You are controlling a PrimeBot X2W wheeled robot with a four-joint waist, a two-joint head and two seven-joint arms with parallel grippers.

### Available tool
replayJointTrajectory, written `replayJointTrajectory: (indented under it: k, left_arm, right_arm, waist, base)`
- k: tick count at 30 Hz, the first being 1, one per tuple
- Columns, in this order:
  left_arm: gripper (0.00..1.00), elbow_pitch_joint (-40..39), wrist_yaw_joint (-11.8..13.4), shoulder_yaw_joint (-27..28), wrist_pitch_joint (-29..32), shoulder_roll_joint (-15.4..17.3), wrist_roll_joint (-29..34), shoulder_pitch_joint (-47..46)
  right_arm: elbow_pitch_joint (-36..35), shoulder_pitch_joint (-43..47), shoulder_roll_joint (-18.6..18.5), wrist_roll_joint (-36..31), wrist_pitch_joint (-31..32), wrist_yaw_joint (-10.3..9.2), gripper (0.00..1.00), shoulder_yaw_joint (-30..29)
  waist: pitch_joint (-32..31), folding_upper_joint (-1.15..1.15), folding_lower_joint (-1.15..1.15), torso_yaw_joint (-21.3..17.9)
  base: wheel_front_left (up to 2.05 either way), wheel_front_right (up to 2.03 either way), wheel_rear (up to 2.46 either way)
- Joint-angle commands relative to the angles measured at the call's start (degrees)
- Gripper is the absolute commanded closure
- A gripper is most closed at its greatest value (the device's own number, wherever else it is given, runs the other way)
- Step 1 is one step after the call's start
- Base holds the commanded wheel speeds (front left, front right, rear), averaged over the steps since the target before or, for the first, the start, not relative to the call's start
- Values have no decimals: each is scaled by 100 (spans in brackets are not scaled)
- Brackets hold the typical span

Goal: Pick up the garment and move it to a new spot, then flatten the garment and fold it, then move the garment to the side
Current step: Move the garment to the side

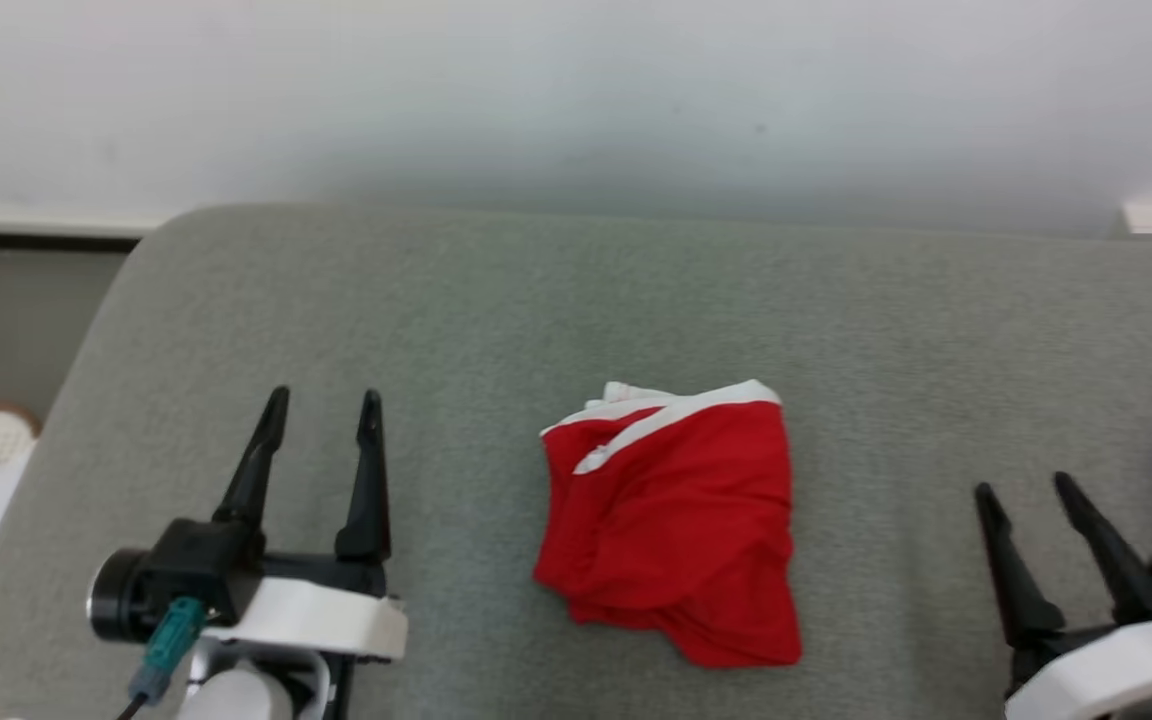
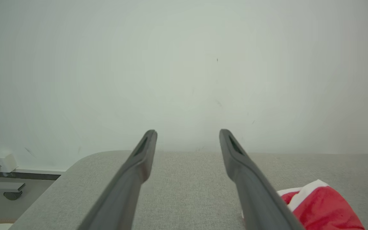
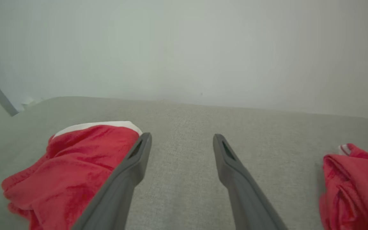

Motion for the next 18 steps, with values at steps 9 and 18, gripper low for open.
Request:
replayJointTrajectory:
  k: [9, 18]
  left_arm:
    - [0, -340, -292, 311, -7, -571, 634, -335]
    - [0, -327, -641, 634, -6, -866, 1067, -126]
  right_arm:
    - [1749, -1016, -66, 369, -341, 1, 0, 874]
    - [3193, -1527, -9, 768, -193, 1, 55, 1450]
  waist:
    - [592, 0, 0, 978]
    - [639, 0, 0, 1109]
  base:
    - [0, 0, 0]
    - [0, 0, 0]
